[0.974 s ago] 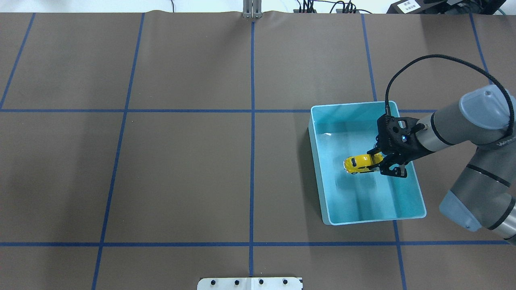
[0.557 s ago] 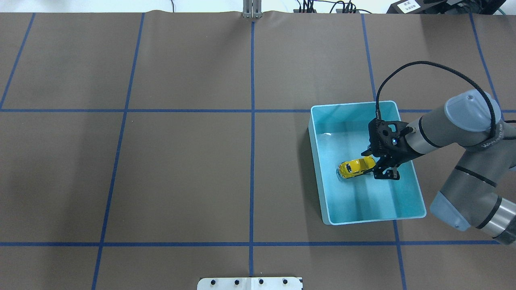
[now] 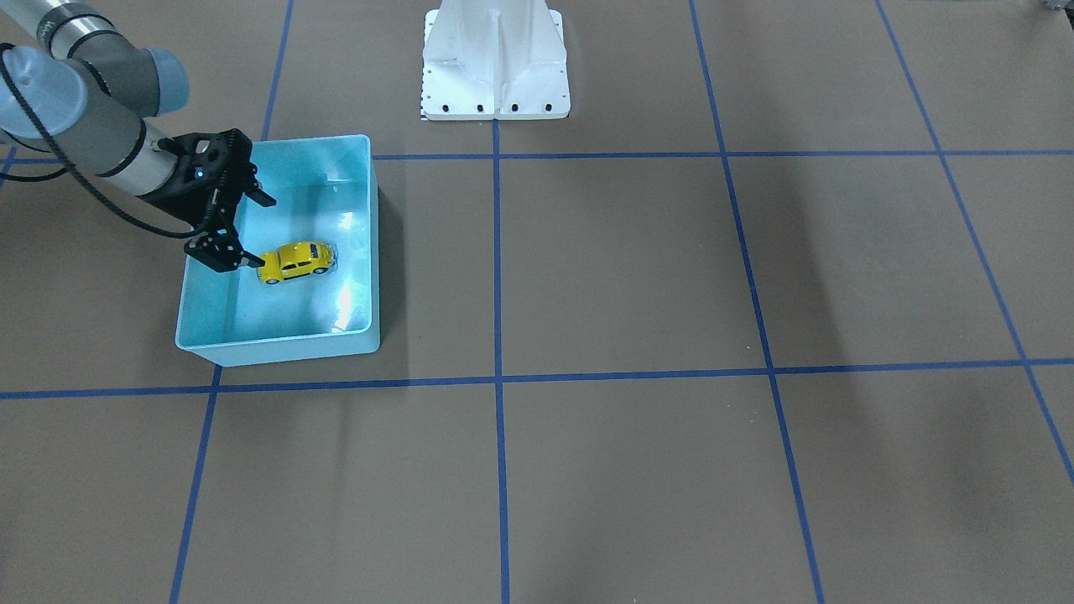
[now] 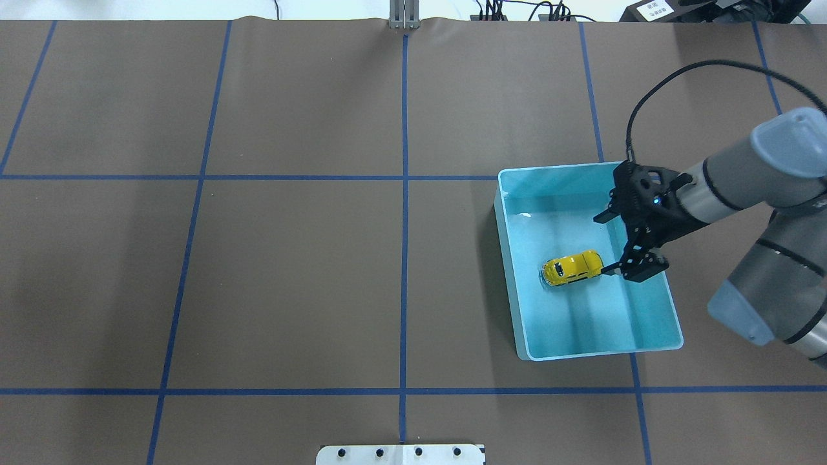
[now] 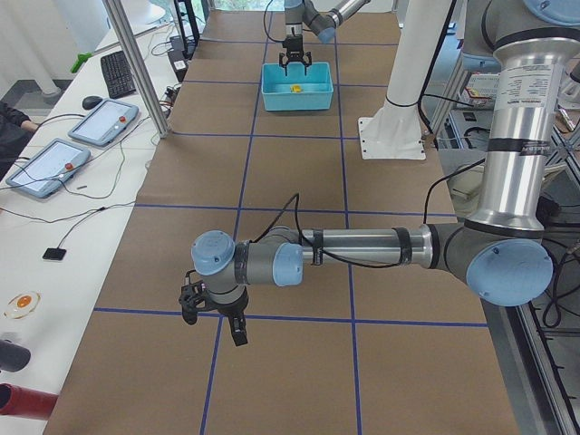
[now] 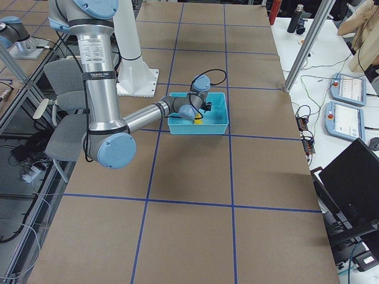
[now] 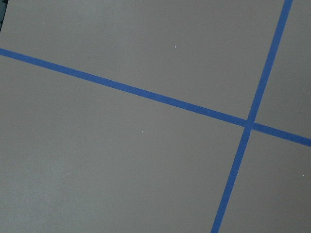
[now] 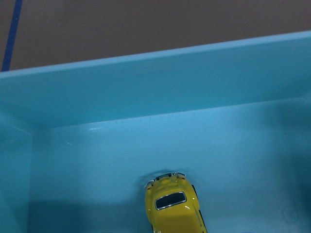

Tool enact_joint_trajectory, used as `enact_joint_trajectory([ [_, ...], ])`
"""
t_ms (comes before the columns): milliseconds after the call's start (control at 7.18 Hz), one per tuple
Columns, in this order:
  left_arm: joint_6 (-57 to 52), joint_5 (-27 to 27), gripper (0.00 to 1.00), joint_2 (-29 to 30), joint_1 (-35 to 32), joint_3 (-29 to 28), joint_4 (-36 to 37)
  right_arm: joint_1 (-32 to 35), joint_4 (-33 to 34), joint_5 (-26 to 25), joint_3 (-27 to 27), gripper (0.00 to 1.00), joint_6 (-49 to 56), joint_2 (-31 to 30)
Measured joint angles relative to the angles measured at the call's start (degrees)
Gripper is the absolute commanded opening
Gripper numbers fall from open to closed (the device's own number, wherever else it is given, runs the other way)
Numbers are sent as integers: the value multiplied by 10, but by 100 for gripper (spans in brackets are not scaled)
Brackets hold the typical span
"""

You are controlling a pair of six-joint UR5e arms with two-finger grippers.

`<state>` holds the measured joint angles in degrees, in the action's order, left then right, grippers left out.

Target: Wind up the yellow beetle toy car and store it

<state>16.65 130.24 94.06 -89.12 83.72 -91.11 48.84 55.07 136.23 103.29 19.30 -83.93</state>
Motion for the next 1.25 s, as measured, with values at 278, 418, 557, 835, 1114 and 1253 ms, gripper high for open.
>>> enact_joint_trajectory([
  [278,1,3,100,1,0,1,0,107,3,83,-1,100,1,-58],
  [418,0,4,100,1,0,2,-1,159,4,96,-9,100,1,-102],
  [557,0,4,100,2,0,2,-1,214,11,97,-37,100,0,-139],
  [835,-2,5,100,4,0,2,-2,314,99,51,-108,100,-2,-147],
  [1114,-3,5,100,4,0,2,-2,362,232,-19,-145,100,-31,-117],
  [1253,-3,5,100,4,0,2,-2,369,274,-38,-154,100,-55,-94],
])
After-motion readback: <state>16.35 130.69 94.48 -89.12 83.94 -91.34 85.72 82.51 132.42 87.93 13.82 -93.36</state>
